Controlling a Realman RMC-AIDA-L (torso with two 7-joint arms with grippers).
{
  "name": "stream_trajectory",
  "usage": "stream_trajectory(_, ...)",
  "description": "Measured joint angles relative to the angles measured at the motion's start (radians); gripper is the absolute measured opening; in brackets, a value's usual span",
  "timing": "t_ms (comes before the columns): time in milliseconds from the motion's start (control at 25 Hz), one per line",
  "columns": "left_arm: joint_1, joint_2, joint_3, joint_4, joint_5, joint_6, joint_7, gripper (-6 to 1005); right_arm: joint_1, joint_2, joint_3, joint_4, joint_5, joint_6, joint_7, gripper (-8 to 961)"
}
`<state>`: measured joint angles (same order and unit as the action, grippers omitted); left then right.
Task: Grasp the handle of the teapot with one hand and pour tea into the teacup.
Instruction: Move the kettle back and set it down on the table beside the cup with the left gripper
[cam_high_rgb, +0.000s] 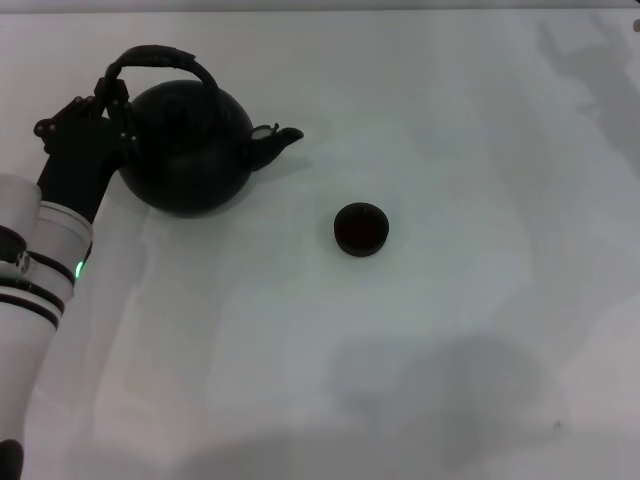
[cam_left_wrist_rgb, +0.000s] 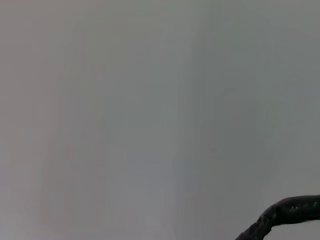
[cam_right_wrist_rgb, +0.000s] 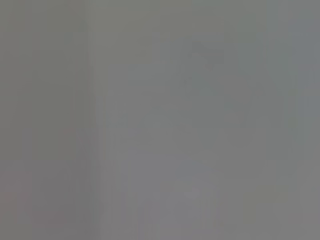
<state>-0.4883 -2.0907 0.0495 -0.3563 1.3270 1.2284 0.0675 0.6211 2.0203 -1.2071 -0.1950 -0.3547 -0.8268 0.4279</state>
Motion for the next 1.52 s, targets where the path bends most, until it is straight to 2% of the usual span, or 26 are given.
stream_trajectory(360, 0.001, 0.000, 0.001, 0.002, 0.003, -0.003, 0.000, 119, -0.004, 0.001, 0.000, 0.000, 0.000, -0.001, 0.000, 845)
stream_trajectory(560, 0.003, 0.000, 0.001, 0.003, 0.015, 0.005, 0.003, 190, -0.004, 0.002, 0.000, 0.003, 0.000, -0.003, 0.000, 845)
stream_trajectory(800, 0.005, 0.000, 0.003, 0.026, 0.063, 0.007, 0.001, 386, -0.004, 0.001, 0.000, 0.003, 0.000, -0.003, 0.000, 845)
stream_trajectory(1000, 0.007, 0.000, 0.003, 0.026, 0.069, 0.010, 0.001, 650, -0.005, 0.000, 0.000, 0.003, 0.000, 0.000, -0.001, 845)
stream_trajectory(1520, 0.042, 0.000, 0.003, 0.021, 0.069, 0.088, 0.000, 700, -0.006, -0.003, 0.000, 0.003, 0.000, 0.001, -0.003, 845)
